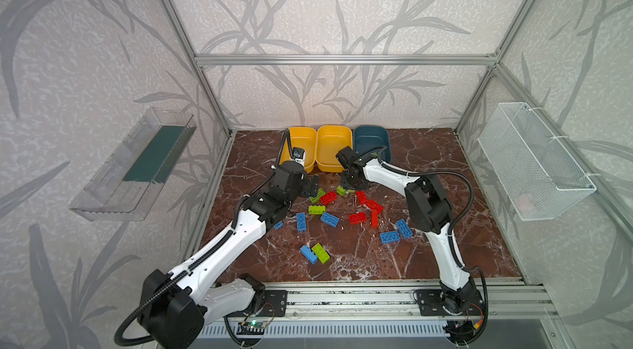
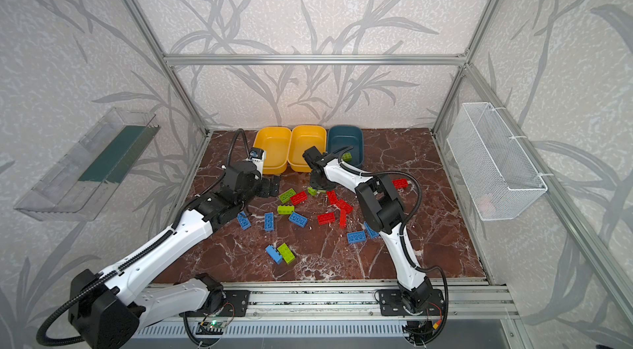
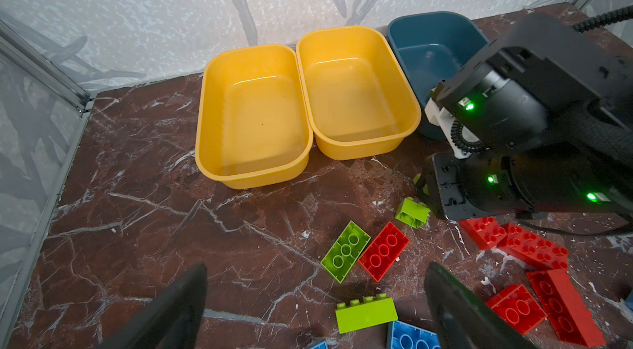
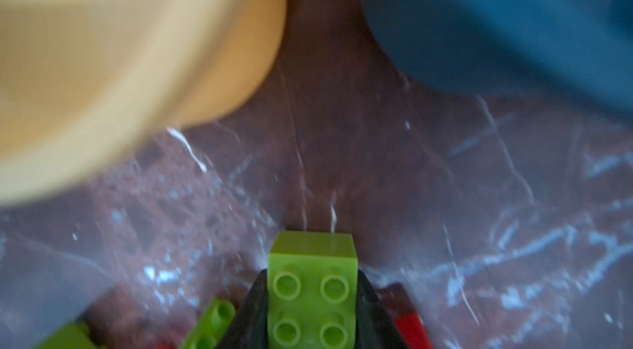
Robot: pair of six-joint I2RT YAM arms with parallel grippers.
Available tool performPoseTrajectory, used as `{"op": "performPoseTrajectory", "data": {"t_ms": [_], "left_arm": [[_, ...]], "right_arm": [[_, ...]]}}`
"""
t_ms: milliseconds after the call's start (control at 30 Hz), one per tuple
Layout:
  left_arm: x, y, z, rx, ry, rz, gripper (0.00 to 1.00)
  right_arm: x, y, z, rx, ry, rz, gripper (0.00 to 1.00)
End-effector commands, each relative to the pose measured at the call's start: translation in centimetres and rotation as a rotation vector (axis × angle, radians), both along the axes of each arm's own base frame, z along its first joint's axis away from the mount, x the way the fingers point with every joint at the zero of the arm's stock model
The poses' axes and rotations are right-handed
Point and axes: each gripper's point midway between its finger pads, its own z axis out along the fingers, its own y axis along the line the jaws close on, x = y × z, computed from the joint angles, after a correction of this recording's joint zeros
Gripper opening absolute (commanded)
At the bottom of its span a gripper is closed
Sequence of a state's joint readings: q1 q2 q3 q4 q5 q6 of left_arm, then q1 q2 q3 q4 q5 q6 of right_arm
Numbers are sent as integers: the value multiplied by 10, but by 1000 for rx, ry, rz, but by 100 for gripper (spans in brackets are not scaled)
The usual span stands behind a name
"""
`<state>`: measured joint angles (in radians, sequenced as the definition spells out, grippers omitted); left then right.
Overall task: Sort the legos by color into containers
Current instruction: 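Return the right gripper to the pile and grasp another lime green brick, then carry the green brick with the right gripper into the teal bin and release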
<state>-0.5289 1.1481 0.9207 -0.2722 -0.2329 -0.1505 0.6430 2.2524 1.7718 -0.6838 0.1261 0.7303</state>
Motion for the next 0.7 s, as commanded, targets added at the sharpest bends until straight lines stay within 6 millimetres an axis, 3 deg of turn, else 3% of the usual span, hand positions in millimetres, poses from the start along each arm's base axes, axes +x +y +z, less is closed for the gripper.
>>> {"op": "performPoseTrajectory", "data": {"t_ms": [0,167,333,667], "left_arm": [[7,-6,14,-30,-33,-9,99],[14,-15,12,-47,-23,-30,99],[24,-31,12,-66,-4,-71,99],[43,-49,15,-74,14,-108,99]], "right_arm": [[-13,-9,42,7,-14,34,33],[-7,-20,79,3,-82,48,33],[23,-39,102,-5,-171,37,33],[103,-80,102,34,-255,-40,33]]}}
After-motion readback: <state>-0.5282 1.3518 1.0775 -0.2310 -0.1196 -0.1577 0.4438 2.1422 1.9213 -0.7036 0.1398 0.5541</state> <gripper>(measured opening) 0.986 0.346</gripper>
